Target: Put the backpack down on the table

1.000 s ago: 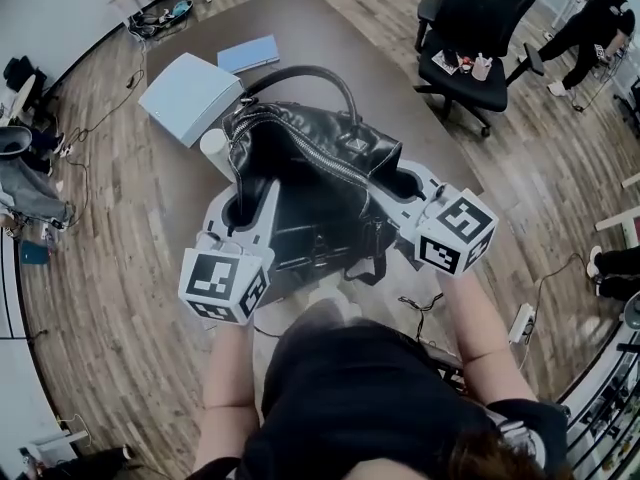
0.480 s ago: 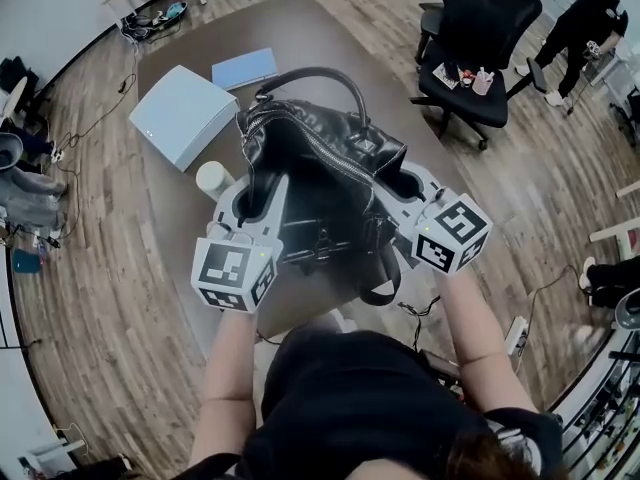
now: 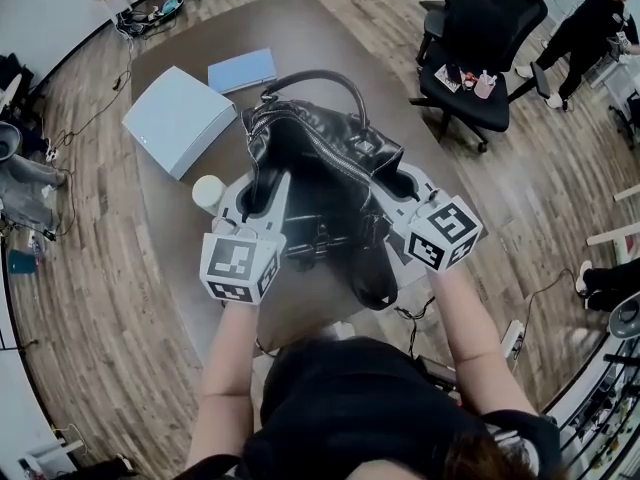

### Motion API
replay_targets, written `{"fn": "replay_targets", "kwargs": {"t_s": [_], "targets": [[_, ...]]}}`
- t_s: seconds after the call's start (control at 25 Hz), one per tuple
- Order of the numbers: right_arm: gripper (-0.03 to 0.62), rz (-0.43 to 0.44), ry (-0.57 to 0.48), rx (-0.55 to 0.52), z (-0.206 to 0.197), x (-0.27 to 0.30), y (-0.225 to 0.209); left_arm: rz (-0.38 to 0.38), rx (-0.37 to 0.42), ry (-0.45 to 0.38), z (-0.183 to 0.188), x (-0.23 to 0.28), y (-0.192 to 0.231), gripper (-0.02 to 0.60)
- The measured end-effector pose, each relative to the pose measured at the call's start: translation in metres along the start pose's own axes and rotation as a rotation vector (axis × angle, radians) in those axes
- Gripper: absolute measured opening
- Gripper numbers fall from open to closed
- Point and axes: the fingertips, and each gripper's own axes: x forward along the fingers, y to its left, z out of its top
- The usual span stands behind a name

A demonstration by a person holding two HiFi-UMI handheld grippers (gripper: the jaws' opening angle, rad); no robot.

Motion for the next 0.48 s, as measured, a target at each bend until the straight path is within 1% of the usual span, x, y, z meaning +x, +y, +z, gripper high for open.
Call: {"fn": "replay_targets", "kwargs": {"t_s": [0.32,0.48], "targets": [[0.098,0.0,0.005,0.004,-0.011,0.009,-0.008,-0.01,-0.007,-0.014,-0.014,0.012,0.008,0.084],[0.098,0.027,0.016,0.01,-0.015,0.011,-0.004,-0.016,-0.048,-0.017,-0.023,0.01,0.013,0.097]]}}
